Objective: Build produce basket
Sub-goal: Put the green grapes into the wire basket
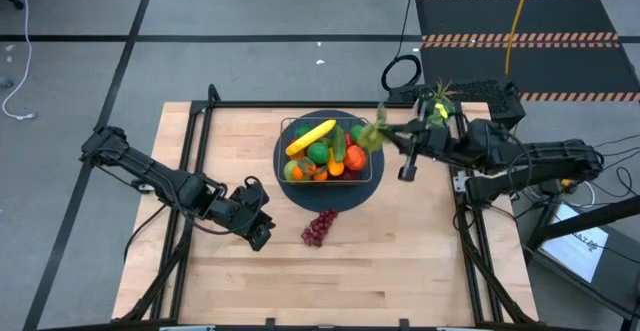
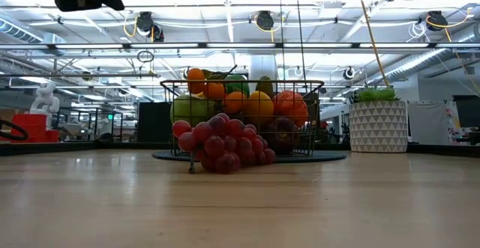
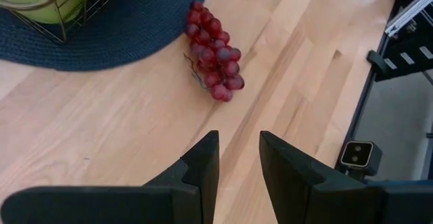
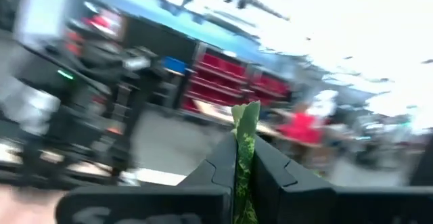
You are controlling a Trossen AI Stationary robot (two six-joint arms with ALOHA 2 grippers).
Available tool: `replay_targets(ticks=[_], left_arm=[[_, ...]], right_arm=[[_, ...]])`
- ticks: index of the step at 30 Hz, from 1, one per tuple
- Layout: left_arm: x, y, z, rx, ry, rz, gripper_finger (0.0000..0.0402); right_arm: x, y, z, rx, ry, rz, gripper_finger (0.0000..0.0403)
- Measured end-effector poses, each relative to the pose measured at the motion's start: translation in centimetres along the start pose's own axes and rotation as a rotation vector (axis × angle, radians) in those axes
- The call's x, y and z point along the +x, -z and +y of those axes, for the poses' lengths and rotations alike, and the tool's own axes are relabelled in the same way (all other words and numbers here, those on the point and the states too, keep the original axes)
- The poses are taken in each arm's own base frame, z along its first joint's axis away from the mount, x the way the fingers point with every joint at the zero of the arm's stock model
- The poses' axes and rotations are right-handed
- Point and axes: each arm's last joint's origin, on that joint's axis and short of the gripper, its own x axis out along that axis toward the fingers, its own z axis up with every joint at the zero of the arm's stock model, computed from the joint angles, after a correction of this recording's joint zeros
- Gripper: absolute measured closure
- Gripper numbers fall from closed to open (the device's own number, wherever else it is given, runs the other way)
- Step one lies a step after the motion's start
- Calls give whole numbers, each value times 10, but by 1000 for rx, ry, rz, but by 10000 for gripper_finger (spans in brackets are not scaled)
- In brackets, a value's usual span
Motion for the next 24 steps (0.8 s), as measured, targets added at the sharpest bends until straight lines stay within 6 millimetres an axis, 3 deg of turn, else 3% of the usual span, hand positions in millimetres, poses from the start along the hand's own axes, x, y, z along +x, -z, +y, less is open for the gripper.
replay_targets(ticks=[7, 15, 20, 24], left_arm=[[0, 0, 0, -29, 1, 2, 295], [0, 0, 0, -86, 0, 4, 295], [0, 0, 0, -179, -2, 0, 295], [0, -1, 1, -237, -16, -36, 295]], right_arm=[[1, 5, -13, -255, 166, 90, 387], [2, 9, -14, -374, 159, 129, 387], [2, 9, -14, -347, 160, 126, 387], [2, 9, -14, -166, 170, 110, 387]])
